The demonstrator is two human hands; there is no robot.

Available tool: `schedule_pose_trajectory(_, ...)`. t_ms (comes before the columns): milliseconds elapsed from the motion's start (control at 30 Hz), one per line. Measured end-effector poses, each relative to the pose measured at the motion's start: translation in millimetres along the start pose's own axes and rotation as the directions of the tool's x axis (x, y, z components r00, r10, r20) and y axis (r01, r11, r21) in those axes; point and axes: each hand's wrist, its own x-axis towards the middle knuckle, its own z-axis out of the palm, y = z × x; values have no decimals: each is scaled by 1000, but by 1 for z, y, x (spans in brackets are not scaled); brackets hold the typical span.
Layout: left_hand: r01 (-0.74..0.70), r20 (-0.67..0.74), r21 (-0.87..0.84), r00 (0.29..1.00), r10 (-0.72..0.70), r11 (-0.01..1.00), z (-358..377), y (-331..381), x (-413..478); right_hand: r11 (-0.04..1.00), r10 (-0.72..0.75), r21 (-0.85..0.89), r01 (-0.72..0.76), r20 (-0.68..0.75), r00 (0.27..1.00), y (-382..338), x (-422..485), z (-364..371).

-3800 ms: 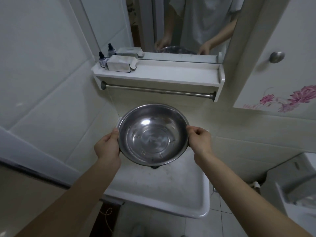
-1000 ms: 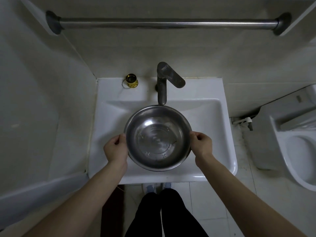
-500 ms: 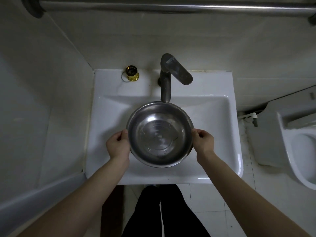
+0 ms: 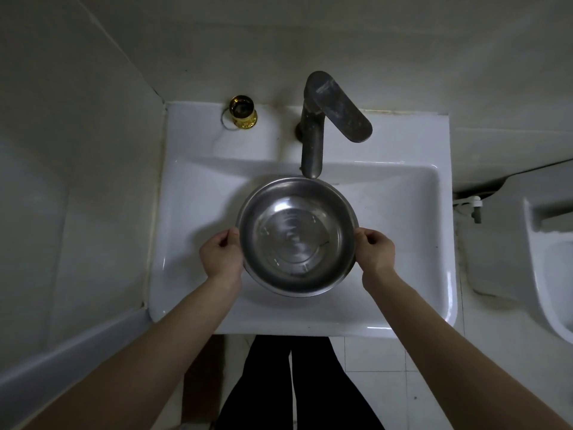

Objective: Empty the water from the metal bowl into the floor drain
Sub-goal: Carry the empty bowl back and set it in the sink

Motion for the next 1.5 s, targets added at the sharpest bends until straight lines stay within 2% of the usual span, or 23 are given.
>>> schedule_pose_trajectory(733,-51,-37,141,998,57,989,23,-23,32,999,32,-8,-32,21,999,5,33,19)
schedule_pose_trajectory(1500,-108,-22,200,993,115,974,29,-35,36,999,40,14,-41,27,999,13,44,26)
